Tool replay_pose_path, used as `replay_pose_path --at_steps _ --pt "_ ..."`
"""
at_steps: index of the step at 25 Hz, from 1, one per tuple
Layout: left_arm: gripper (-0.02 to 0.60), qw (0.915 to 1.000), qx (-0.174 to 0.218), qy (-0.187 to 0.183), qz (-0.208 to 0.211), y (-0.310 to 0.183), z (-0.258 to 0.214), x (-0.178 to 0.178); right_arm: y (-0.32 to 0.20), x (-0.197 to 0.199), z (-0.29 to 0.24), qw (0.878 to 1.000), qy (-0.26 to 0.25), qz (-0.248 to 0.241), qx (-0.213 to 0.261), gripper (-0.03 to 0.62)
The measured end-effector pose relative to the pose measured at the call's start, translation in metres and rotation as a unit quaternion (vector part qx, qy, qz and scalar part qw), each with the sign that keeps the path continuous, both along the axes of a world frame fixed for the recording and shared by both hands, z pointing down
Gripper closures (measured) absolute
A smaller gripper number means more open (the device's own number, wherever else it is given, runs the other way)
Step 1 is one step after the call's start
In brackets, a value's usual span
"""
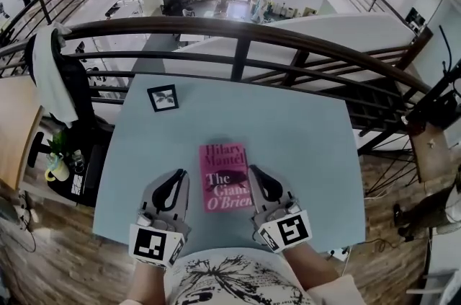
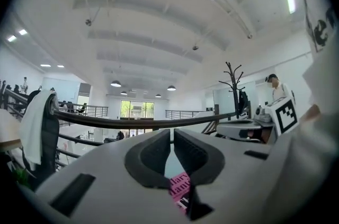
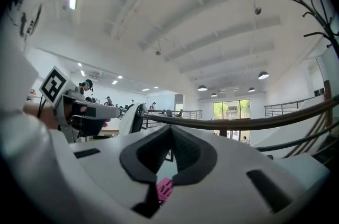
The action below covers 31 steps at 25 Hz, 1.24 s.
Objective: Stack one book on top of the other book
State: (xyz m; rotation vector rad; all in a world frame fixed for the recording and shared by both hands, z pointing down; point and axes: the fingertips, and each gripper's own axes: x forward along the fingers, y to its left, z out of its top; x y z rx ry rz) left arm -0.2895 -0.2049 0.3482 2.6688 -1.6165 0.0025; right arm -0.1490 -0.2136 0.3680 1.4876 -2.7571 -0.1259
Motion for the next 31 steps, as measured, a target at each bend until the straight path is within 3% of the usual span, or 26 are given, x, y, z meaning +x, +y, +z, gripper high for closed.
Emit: replay_pose_path --at_steps 9,31 --pt "0.568 0.9999 -0.002 0.006 0.014 0.001 0.006 0.001 0.001 0.005 0.005 1.000 -0.002 0.026 -0.005 0.603" --pt "0.569 0.9994 -0.020 0.005 0.027 0.002 0.016 0.009 0.009 0.008 0.016 0.999 0.012 0.035 -0.017 0.603"
